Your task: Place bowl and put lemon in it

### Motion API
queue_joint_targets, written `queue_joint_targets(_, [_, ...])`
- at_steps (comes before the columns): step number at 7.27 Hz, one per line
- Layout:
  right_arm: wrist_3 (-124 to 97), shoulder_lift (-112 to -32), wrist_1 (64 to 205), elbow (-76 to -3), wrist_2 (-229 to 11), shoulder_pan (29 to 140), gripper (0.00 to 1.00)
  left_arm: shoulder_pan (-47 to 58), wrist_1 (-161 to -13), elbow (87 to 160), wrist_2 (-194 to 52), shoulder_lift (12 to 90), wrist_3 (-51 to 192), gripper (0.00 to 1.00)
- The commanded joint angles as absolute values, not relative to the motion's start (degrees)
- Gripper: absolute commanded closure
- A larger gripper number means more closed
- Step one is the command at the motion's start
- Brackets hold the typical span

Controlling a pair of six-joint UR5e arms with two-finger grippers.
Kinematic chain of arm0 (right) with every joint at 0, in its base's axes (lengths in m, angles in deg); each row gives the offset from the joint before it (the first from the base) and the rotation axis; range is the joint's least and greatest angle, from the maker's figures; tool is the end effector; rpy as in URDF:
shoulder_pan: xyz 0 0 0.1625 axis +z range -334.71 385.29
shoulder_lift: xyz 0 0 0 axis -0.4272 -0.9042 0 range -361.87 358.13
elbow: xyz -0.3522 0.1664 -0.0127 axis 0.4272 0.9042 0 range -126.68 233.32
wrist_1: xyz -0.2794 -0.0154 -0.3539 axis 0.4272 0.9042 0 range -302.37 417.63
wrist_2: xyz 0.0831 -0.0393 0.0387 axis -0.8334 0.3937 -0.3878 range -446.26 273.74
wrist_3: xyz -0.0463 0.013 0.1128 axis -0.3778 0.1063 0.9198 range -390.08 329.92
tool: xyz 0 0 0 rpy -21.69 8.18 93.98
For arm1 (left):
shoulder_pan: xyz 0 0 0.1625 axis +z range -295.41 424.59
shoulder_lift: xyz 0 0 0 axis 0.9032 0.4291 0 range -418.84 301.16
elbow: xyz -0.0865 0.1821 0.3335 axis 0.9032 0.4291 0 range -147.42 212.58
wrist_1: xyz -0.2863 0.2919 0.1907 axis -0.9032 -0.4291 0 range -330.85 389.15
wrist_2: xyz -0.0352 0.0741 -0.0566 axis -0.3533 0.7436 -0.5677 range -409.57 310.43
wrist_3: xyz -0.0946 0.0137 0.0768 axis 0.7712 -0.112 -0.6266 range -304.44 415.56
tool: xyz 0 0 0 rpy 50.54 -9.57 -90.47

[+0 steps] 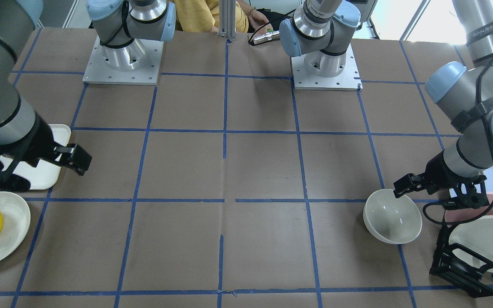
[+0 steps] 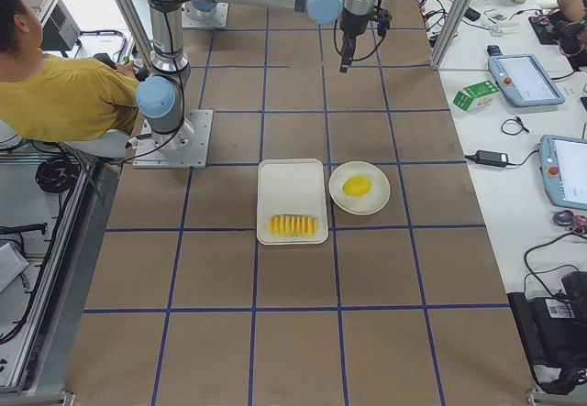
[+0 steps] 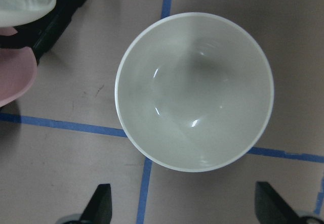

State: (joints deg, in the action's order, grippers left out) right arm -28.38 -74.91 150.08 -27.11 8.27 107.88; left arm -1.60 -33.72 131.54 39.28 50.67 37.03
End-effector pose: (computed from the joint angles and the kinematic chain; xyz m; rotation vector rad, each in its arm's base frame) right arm 0.0414 -0.6407 0.3494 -0.2382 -3.0547 -0.1381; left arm 0.1203 -0.6091 0.1995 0.1438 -3.1110 -0.0228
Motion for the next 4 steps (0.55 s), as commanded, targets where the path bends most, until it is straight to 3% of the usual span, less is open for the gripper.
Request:
queue_joint_targets(1, [-37.59,-66.42,159.81,-28.42,7.97,99.85,0.0,-1.42,-28.44,131.11,39.72,54.7,31.42,0.0])
queue_joint_targets(4, [-41.32,-63.49,163.62,-28.42,8.58,95.97,0.0,-1.24,-26.75,131.11,39.9,57.08,27.88,0.02])
